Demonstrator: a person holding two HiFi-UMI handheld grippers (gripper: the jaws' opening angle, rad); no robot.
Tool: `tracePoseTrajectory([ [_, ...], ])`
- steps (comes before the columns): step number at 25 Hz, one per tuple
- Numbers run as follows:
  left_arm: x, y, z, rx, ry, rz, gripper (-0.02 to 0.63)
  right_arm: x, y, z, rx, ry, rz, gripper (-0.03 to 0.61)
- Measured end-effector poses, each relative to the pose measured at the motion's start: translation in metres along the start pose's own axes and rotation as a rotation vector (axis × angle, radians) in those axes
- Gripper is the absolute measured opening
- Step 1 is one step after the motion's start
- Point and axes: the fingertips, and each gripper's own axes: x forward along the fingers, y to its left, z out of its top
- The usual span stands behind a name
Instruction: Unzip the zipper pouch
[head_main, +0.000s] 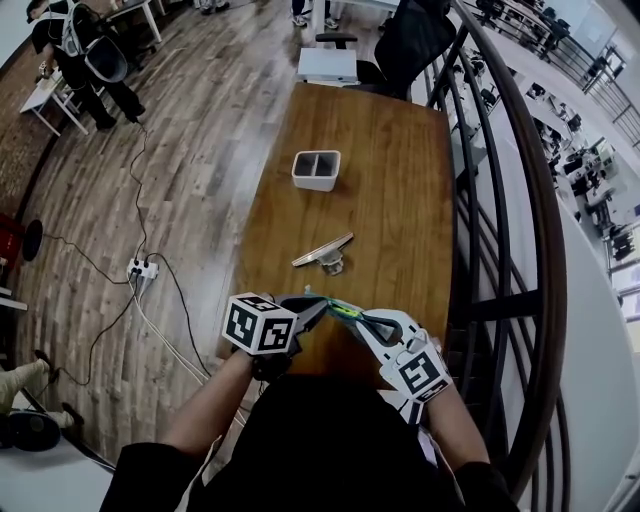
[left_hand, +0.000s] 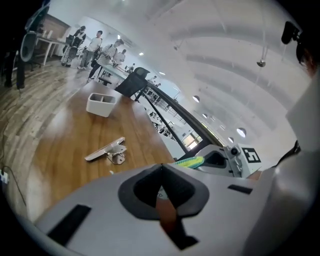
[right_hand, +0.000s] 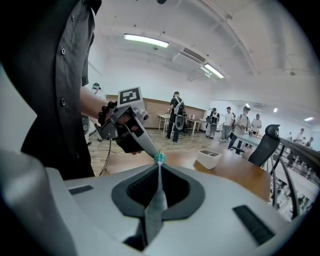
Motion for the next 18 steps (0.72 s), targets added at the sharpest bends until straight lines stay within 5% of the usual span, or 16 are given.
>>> tracePoseTrajectory([
  [18,-0.016,0.025,0.007,0.014,-0.025,0.094,0.012,-0.014,-0.009,0.010,-0.046,-0.039,-0.044,0.006],
])
